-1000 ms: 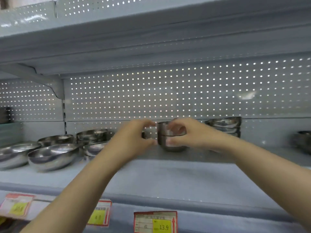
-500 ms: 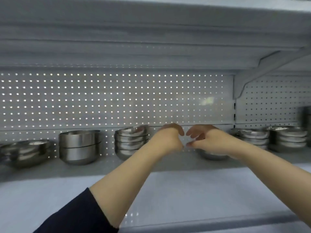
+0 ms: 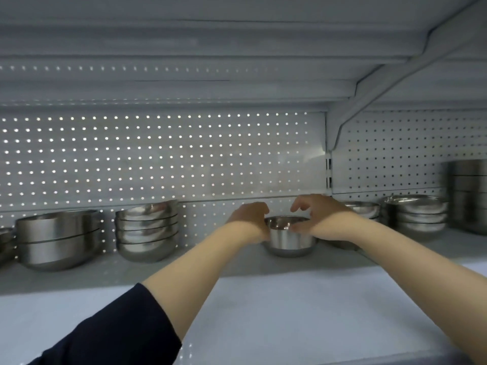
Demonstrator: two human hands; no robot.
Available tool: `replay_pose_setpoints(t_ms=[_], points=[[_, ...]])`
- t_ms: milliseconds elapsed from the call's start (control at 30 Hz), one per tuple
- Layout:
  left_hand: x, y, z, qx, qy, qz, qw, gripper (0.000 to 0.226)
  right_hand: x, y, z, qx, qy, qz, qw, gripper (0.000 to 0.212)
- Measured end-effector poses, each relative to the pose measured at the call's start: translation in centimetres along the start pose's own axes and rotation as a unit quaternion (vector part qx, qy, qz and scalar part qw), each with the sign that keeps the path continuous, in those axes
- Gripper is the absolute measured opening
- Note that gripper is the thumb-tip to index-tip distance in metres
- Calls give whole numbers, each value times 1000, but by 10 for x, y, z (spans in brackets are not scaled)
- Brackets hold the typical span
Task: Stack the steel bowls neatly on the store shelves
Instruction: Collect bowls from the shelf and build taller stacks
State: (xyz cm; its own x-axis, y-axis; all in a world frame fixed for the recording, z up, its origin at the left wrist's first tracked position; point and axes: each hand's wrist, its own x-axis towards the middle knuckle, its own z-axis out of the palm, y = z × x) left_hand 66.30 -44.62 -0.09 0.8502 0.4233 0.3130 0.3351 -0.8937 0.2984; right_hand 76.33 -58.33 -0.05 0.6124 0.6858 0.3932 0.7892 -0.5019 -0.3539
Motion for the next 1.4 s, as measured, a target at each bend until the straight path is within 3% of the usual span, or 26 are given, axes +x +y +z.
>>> replay_pose_setpoints(t_ms=[267,400,600,833,933,1100,1400], points=[[-1,-30,37,10,-18,16,1000,55,4,29,22,-24,-51,12,998,25],[-3,-31,31,-2,3,28,1000,41,4,25,21,-27,-31,-10,999,27],[-23,-42,-13,82,24,43,995,47,-4,-3,12,-17,-18,-41,999,25],[-98,-121,-116,107,123,49,985,44,-3,-122,6,74,-2,-161,984,21],[-127,-173,-159,85,143,18,986,31,14,-187,26,99,4,-204,974,20],[-130,-255,-214,93,150,-44,983,31,53,-280,64,114,20,-270,956,15],[-98,-365,-233,122,120,-4,985,29,117,-354,134,72,12,-233,970,43]])
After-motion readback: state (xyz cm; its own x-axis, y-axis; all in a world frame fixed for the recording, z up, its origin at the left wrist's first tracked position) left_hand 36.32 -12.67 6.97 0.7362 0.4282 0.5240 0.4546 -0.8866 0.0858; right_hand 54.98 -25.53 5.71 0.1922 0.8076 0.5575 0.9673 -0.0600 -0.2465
